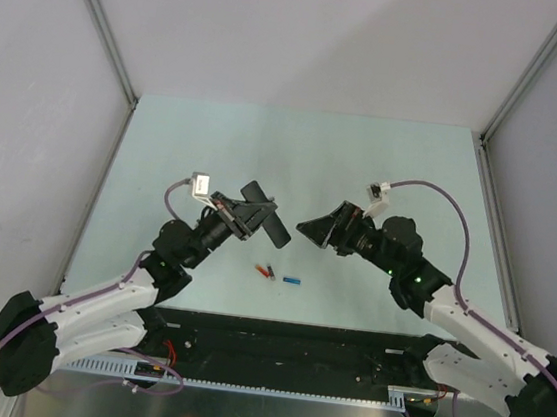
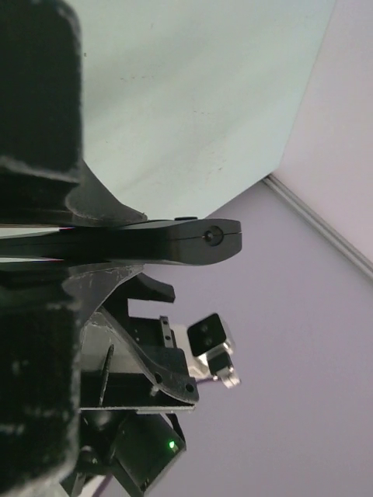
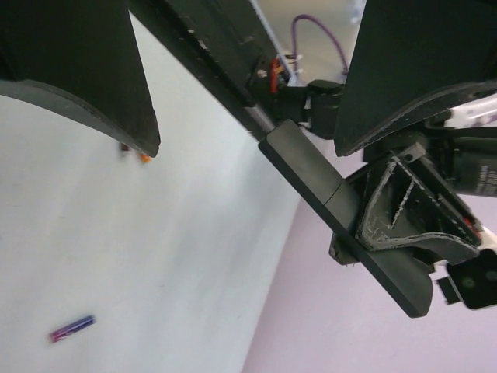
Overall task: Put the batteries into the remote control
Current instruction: Remove the battery cover from the remote control.
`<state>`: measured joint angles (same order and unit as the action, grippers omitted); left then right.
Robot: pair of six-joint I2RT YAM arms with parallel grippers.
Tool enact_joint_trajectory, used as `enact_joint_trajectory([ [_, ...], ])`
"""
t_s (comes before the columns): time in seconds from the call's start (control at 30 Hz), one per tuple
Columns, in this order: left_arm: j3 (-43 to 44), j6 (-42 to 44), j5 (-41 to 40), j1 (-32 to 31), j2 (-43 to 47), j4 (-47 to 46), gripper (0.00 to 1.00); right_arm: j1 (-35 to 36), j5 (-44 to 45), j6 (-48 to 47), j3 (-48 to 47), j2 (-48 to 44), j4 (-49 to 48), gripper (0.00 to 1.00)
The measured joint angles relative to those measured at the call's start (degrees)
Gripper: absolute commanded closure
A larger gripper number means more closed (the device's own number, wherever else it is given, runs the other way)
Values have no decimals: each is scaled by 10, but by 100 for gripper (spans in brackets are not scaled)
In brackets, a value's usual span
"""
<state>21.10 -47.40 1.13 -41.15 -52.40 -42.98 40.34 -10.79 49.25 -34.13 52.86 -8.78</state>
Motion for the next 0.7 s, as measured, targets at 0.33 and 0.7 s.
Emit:
enact_joint_trajectory([
  [0.33, -12, 19, -89, -28, 23, -38, 100, 12, -87, 77, 0, 112, -169, 9],
  [0.7, -12, 54, -128, -51, 23, -28, 100, 21, -101, 112, -9, 172, -233, 16],
])
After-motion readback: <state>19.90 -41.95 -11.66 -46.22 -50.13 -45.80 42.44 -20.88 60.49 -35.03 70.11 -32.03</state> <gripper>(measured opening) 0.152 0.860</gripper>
